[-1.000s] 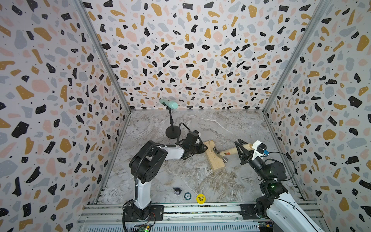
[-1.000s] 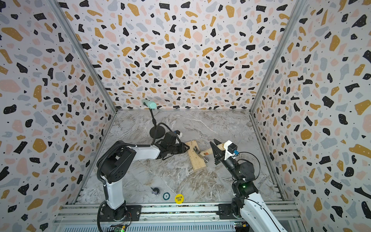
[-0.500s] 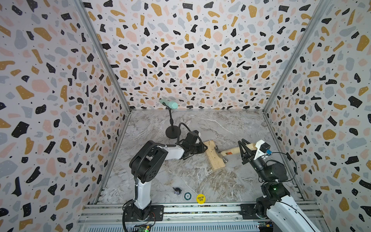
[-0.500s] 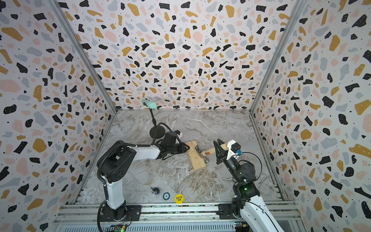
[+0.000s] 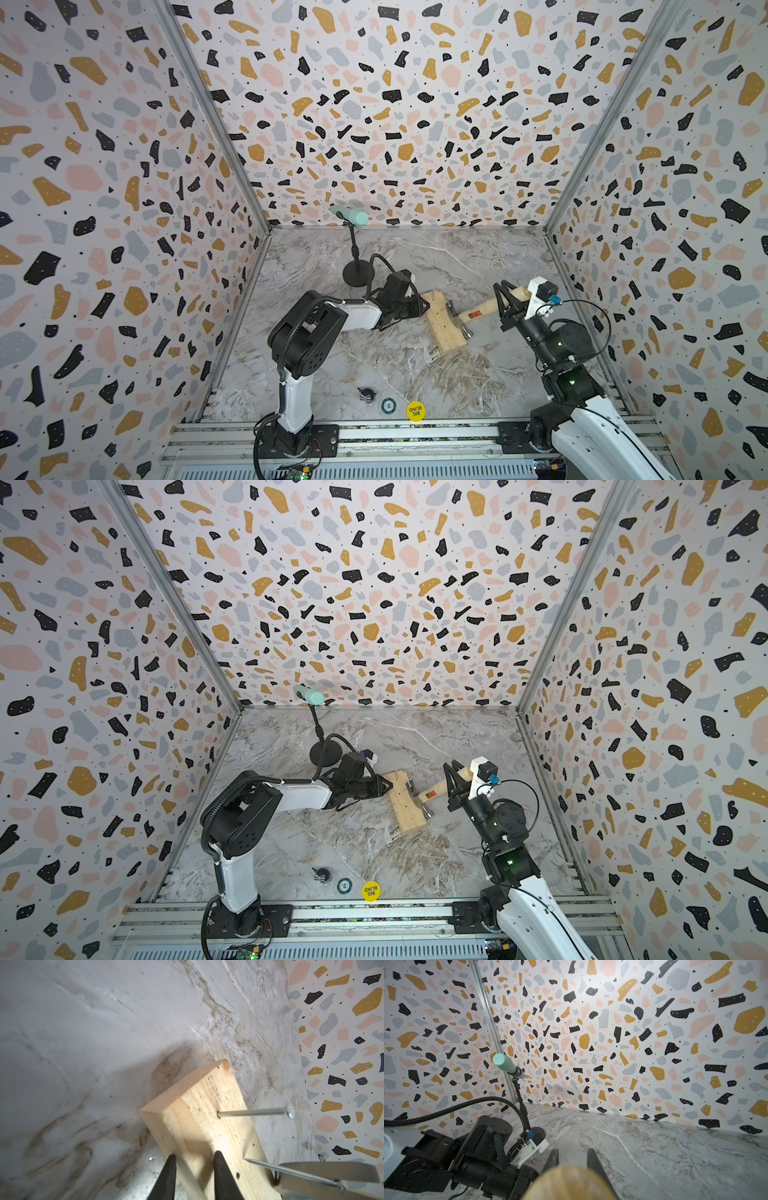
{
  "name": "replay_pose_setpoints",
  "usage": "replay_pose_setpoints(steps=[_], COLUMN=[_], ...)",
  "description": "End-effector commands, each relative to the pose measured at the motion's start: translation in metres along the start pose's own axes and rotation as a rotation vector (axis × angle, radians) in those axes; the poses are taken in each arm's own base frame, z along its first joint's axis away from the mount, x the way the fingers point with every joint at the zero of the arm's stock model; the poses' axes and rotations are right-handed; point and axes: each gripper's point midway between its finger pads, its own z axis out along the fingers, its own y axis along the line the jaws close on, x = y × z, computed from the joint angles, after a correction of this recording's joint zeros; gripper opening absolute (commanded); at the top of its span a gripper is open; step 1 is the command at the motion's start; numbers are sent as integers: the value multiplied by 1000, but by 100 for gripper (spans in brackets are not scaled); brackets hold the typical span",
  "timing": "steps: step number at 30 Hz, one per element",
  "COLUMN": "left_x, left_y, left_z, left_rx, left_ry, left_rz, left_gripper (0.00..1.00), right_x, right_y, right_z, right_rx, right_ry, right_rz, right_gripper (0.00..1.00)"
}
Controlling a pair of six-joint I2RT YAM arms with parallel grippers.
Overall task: Use a claw hammer to pull out a nail
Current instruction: Remove the nail from the mounting plate.
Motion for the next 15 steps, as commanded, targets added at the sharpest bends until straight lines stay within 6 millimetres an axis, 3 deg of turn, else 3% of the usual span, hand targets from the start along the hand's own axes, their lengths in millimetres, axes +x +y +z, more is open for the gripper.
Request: replay_pose_setpoints(steps=[1, 15], left_x=[63, 62], left_y=[52, 53], left_z=[8, 8], left_rx=[-153, -156], left_ry=[187, 183], left_rz=[-57, -52], left_gripper=[26, 26], right_x=[-45, -93], right_y=[9, 14], right_z=[5, 17], right_rx=[-20, -22], right_ry=[-83, -152], right_rz=[-5, -47], right_gripper=[0, 0])
